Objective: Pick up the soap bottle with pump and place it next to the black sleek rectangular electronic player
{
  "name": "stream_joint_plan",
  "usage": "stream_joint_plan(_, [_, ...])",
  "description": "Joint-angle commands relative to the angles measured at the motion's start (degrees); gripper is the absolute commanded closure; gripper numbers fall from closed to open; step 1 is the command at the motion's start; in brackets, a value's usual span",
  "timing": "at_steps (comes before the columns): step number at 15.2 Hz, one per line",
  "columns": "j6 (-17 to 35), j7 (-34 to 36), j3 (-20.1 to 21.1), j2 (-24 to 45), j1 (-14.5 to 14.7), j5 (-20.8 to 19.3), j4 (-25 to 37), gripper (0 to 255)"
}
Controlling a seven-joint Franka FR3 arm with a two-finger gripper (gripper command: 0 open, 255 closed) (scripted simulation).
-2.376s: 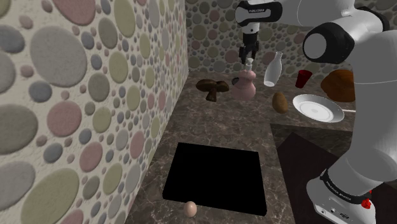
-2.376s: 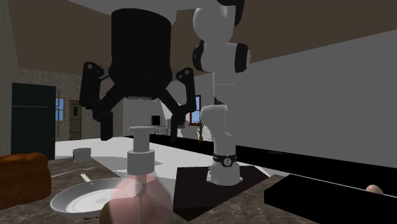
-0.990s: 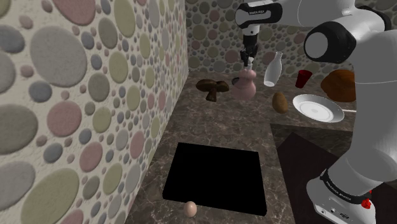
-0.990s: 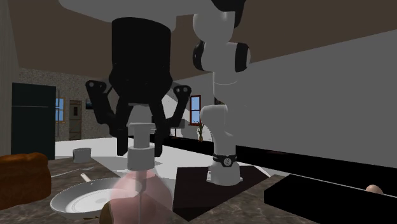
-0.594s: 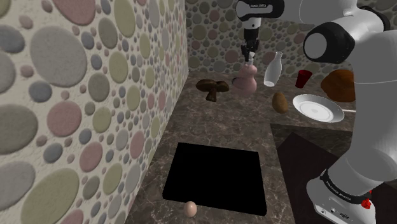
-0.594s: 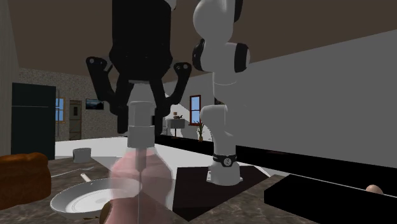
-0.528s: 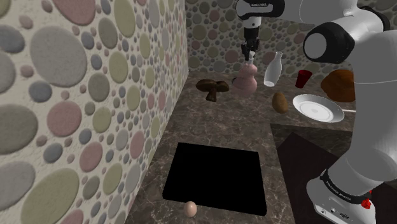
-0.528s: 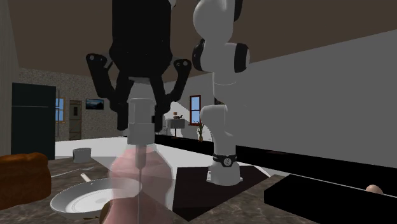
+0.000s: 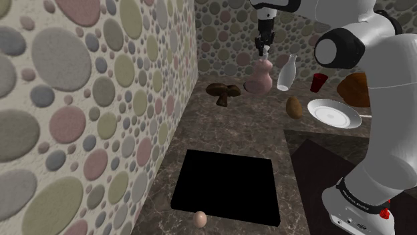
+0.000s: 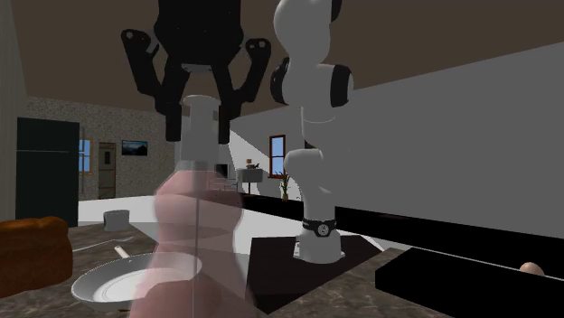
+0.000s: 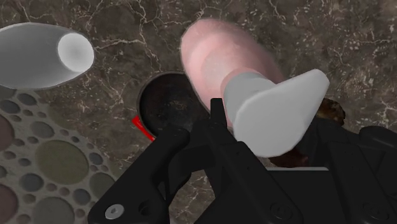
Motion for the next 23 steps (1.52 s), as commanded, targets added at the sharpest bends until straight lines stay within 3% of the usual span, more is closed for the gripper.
stream_joint_plan(1, [-2.25, -0.03, 0.04, 0.94, -0.32, 0.16, 3.24, 255])
stream_joint_plan(6, [-10.27, -0.17, 0.41, 6.78, -2.20, 1.02, 17.20, 255])
stream_joint_plan(8, [-6.56, 0.72, -0.11, -1.57, 0.73, -0.14, 5.00, 255])
stream_joint_plan(12, [-5.21, 3.12, -0.14, -11.45, 4.61, -1.92, -6.34, 255])
stream_joint_plan(17, [-6.69, 6.74, 0.68, -20.44, 8.42, -3.75, -13.95, 255])
stream_joint_plan(23, [-10.82, 11.65, 2.52, -28.60, 12.26, -5.26, -18.11, 255])
